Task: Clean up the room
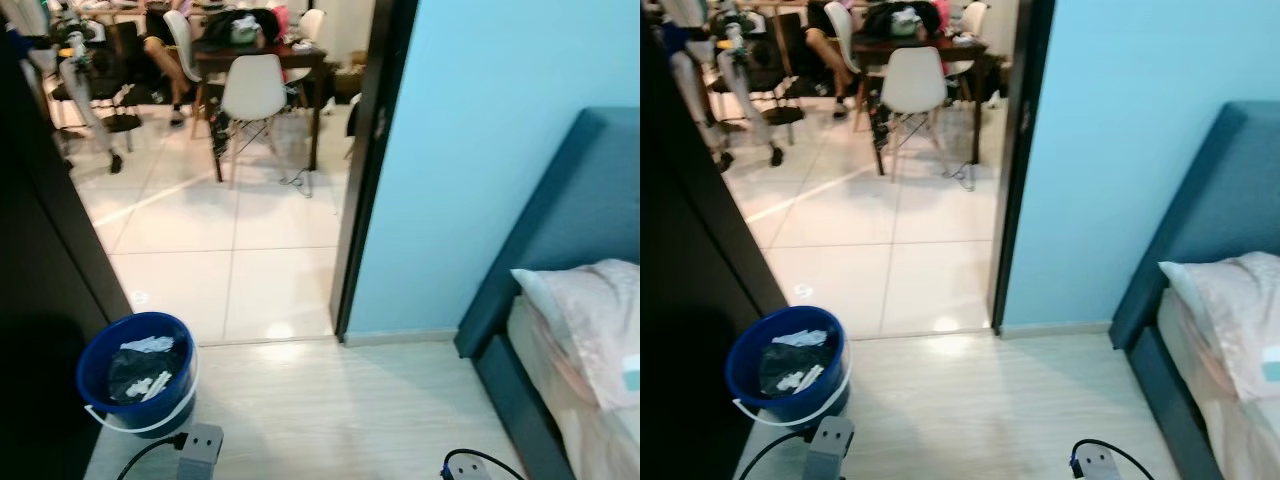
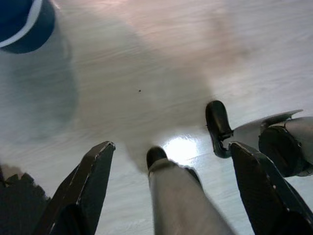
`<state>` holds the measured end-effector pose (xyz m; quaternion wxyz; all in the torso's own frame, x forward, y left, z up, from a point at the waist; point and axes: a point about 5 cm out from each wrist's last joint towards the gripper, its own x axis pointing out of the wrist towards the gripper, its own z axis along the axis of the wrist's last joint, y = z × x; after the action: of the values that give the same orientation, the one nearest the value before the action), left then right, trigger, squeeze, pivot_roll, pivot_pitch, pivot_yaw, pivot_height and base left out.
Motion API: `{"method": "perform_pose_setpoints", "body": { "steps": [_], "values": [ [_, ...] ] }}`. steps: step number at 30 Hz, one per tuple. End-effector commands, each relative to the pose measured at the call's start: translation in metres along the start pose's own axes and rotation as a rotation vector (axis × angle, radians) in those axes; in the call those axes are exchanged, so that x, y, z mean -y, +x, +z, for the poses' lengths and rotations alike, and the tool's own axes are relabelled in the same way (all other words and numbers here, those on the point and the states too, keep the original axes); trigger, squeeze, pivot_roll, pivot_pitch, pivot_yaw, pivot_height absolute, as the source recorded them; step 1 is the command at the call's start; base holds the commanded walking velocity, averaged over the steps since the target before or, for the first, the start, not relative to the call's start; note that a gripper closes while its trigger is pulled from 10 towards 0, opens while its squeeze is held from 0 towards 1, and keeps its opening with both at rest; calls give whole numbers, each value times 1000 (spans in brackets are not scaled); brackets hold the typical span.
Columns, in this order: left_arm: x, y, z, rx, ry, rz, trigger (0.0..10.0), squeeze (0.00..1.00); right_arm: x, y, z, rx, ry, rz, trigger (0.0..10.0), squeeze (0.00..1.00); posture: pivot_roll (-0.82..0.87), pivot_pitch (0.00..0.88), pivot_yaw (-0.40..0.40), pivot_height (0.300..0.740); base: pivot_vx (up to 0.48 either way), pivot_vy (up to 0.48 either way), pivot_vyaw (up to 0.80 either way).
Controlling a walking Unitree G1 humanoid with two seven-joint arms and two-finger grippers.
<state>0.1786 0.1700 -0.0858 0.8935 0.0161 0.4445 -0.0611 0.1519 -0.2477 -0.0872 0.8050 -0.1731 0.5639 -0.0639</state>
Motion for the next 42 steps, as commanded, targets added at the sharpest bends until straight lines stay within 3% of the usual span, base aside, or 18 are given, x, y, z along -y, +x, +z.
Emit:
{"method": "perform_pose_setpoints", "body": {
  "steps": [1,9,15,16,19,22,31,35,42],
  "values": [
    [0,0,-3,-17,3,1,10000,0,-7,0,-4,-7,-10,15,10000,0,135,32,-21,724,0,0,-744],
    [-10,-2,-3,-26,28,62,10000,0,-18,-1,-5,0,-41,37,10000,0,134,19,-38,724,0,0,-744],
    [-28,-4,-2,-39,67,215,10000,0,-34,-3,8,59,-12,83,10000,0,147,14,-64,724,0,0,-744],
    [-39,-7,-3,-55,72,296,10000,0,-40,-4,20,105,22,109,10000,0,174,16,-93,724,0,0,-744],
    [-43,-8,-5,-63,76,320,10000,0,-40,-5,24,122,35,117,10000,0,174,16,-93,724,0,0,-744],
    [-49,-12,-15,-100,79,352,10000,0,-24,-3,33,153,107,123,10000,0,199,22,-102,724,0,0,-744],
    [-49,-17,-32,-150,101,304,10000,0,-21,-3,33,151,162,140,10000,0,190,28,-77,724,0,0,-744],
    [-44,-15,-29,-147,132,269,10000,0,-17,-2,26,130,182,122,10000,0,179,30,-69,724,0,0,-744],
    [-39,-11,-21,-116,100,242,10000,0,-22,-2,16,110,200,123,10000,0,167,29,-60,724,0,0,-744]
  ]
}}
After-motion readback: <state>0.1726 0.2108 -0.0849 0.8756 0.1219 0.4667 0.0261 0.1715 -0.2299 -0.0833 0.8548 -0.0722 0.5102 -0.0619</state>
